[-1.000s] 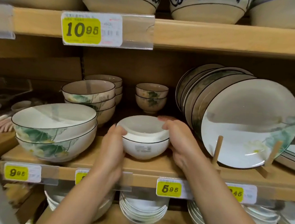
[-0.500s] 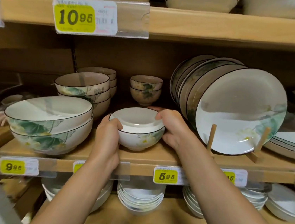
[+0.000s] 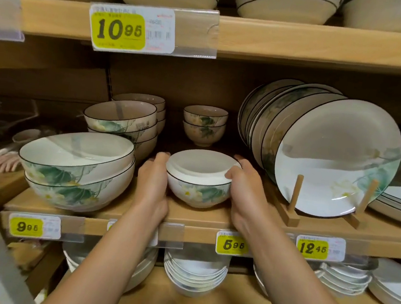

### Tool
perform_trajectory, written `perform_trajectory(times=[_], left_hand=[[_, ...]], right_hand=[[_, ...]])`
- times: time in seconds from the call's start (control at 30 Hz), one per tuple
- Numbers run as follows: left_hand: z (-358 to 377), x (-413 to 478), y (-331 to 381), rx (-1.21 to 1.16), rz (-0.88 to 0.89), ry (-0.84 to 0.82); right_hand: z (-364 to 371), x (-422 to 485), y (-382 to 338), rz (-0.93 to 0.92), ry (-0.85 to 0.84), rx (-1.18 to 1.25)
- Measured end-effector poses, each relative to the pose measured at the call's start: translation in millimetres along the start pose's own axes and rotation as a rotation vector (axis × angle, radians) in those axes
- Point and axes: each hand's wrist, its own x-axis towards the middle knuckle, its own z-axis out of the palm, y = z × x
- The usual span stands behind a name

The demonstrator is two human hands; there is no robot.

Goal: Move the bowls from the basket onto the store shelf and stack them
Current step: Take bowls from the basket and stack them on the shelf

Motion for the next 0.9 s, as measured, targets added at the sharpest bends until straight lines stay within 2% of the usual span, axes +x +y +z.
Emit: perform_trajectory(times=[0.1,0.27,0.43,0.6,0.67,0.77,0.9], left_hand=[[-11.0,-16.8,-8.1,0.009,0.050,-0.064],[-21.0,-42.4,-16.8,-0.021,0.069,-0.252],[24.3,-14.3,7.8,0.082,0.153,-0.202],[75.1,43.9,39.6,-0.033,0.204,-0.039],[89.6,54.4,44.8,-0.083,0.290,0.038],[102.1,66.2,41.0,-0.135,0.427,0.008],[114.7,88.1,42.3,-0.111,0.479,-0.035]], right_hand=[[-9.0,-1.5,0.1,0.037,-0.054,-0.005],[-22.2,-12.5,5.9,0.093,-0.221,0.124],[3.5,8.2,-27.6,0.004,-0.055,0.121],[40.7,56.3,-68.9,-0.118,0.072,0.202],[53.6,74.0,-73.2,-0.153,0.092,0.225],[66.2,96.1,-70.0,-0.222,0.096,0.256],[76.4,120.2,-68.1,-0.338,0.173,0.201]])
